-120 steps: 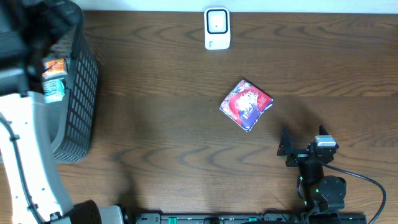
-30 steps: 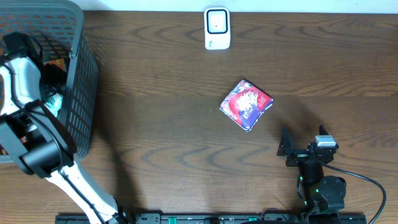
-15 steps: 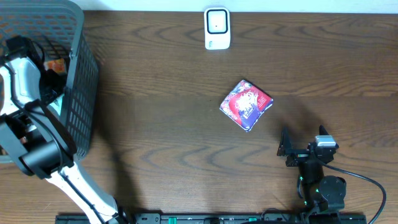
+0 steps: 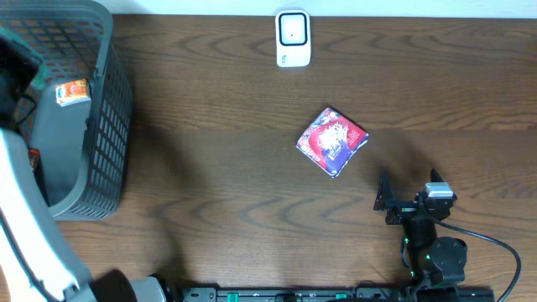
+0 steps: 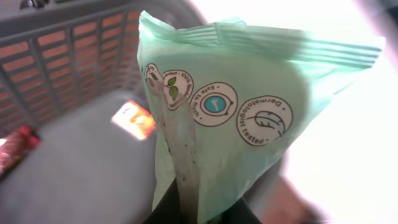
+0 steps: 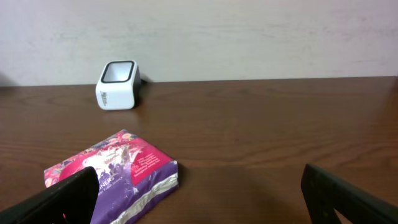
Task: Scan the item barcode
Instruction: 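Carry the green pack past the scanner and release beside the purple pack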
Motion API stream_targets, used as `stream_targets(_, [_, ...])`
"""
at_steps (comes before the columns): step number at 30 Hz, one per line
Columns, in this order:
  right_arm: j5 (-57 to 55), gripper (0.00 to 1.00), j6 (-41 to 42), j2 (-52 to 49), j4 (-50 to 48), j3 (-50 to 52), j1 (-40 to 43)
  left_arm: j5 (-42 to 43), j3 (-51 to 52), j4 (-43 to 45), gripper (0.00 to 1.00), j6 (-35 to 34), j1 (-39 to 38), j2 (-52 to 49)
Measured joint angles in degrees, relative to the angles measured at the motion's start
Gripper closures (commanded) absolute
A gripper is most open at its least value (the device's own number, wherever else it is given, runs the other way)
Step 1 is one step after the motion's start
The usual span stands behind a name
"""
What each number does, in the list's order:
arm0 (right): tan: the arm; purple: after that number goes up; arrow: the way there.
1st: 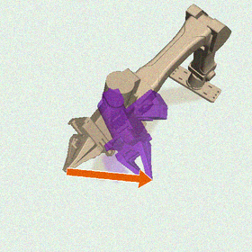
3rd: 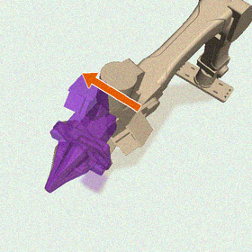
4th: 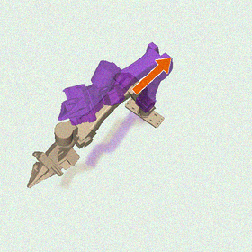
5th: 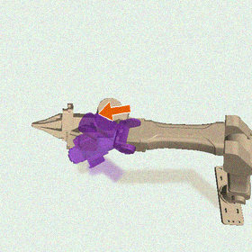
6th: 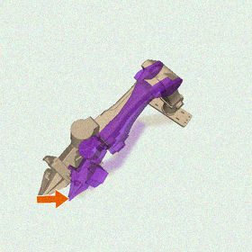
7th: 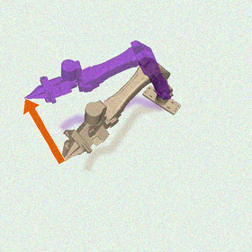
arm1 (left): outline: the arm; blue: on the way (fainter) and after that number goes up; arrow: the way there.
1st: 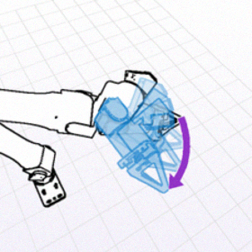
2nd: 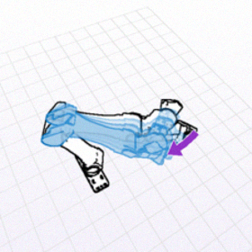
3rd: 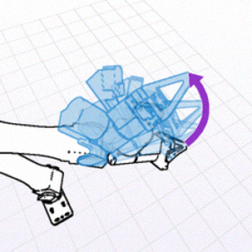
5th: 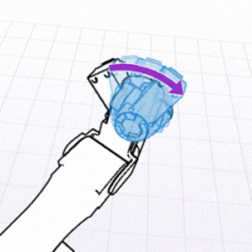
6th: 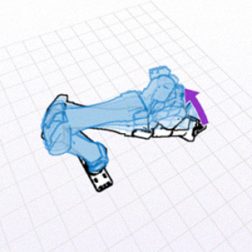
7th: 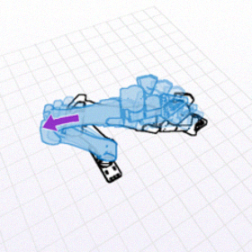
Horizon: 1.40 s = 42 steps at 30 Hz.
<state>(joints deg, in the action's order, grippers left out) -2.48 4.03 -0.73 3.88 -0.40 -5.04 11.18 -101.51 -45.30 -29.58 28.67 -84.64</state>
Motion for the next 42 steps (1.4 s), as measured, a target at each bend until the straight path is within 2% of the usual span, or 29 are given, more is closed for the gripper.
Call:
stream_targets(9, [-0.02,0.01,0.00,0.00,0.00,0.00,0.00,14.84,0.00,5.57,0.93,-6.05,-2.45,8.48])
stream_targets(15, [-0.02,0.01,0.00,0.00,0.00,0.00,0.00,18.84,0.00,6.64,0.93,-6.40,-12.48,11.32])
stream_targets(19, [-0.02,0.01,0.00,0.00,0.00,0.00,0.00,19.78,0.00,6.75,0.92,-3.98,-21.49,11.54])
stream_targets(23, [-0.02,0.01,0.00,0.00,-0.02,0.00,0.00,18.82,0.00,6.32,0.93,-1.29,-29.22,11.08])
stream_targets(31, [-0.02,0.01,0.00,0.00,0.00,0.00,0.00,11.78,0.00,4.02,0.92,2.67,-42.16,6.34])
stream_targets(36, [-0.02,0.01,0.00,0.00,-0.02,0.00,0.00,6.88,0.00,-0.15,0.93,4.13,-47.58,0.57])
stream_targets(42, [-0.02,0.01,0.00,0.00,0.00,0.00,0.00,2.82,0.00,-3.80,0.93,5.68,-50.49,-7.08])
